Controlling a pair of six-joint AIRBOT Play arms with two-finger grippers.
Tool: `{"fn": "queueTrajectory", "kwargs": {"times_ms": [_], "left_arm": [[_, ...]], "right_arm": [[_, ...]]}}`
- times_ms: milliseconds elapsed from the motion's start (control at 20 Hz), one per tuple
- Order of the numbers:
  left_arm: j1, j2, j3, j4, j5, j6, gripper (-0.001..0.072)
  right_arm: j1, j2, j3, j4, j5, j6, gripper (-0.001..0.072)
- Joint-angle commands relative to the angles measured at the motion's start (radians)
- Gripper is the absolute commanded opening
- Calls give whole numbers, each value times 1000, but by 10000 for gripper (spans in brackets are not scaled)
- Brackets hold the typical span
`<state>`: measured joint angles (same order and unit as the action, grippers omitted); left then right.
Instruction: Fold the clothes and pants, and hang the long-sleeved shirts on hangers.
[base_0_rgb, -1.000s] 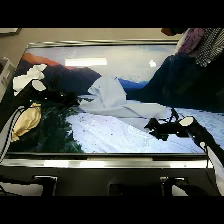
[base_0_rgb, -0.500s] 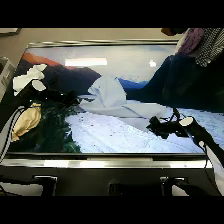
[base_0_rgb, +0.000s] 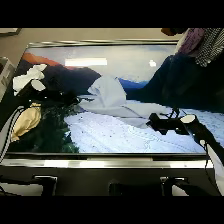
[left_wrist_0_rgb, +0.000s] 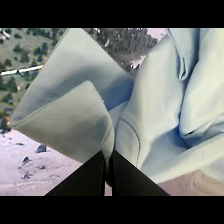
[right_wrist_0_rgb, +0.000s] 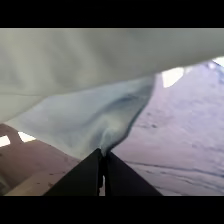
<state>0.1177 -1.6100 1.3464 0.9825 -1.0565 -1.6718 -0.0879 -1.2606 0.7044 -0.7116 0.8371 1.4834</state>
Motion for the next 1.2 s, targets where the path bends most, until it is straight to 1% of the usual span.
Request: {"fn": "queueTrajectory", "kwargs": {"times_ms": [0, 50, 100, 150, 250, 350, 550, 650, 750, 800, 900, 1050, 1150], "left_arm": [[16, 53, 38, 44, -19, 2, 17], [21, 86, 71, 92, -27, -19, 17], [22, 130, 114, 174, -29, -69, 17], [22, 175, 159, 259, -34, -121, 17], [22, 277, 262, 410, -51, -200, 17], [22, 382, 356, 481, -66, -214, 18], [22, 590, 463, 546, -110, -214, 18], [22, 692, 466, 554, -116, -214, 18], [22, 771, 466, 564, -115, -214, 18], [22, 802, 466, 579, -115, -214, 18], [22, 831, 466, 609, -114, -214, 18], [22, 793, 465, 624, -103, -213, 18], [22, 713, 465, 623, -86, -209, 18]], "right_arm": [[-1, 17, 216, 4, 92, -82, 38], [-1, 33, 311, -18, 125, -82, 38], [-1, 59, 417, -59, 157, -82, 38], [-1, 90, 515, -133, 170, -78, 38], [-1, 175, 707, -319, 193, -1, 38], [-1, 260, 864, -425, 231, 30, 38], [-1, 443, 1088, -500, 242, 32, 38], [-1, 516, 1138, -507, 234, 53, 39], [-1, 562, 1150, -512, 231, 105, 39], [-1, 576, 1150, -510, 235, 131, 39], [-1, 581, 1149, -501, 246, 149, 39], [-1, 541, 1149, -504, 254, 164, 39], [-1, 480, 1149, -506, 299, 200, 39]]}}
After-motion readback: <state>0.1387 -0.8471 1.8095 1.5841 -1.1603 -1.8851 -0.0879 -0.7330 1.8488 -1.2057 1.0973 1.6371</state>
